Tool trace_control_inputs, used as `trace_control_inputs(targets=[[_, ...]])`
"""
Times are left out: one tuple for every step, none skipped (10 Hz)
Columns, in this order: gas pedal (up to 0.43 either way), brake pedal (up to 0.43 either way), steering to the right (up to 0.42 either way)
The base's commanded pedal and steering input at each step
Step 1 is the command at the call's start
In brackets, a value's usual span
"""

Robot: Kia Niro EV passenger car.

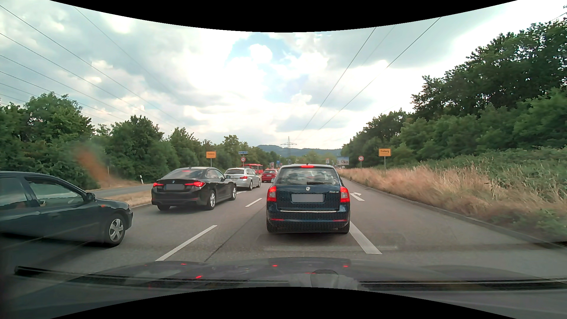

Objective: Follow the waypoints while adhering to traffic rules and regulations

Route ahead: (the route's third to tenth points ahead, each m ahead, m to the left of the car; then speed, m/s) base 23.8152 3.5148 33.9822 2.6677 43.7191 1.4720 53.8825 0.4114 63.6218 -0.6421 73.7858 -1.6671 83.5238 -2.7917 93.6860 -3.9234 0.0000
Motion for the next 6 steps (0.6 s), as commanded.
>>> trace_control_inputs(targets=[[0.0,0.287,0.001],[0.0,0.287,0.001],[0.0,0.287,0.001],[0.0,0.287,0.001],[0.0,0.287,0.001],[0.0,0.287,0.0]])
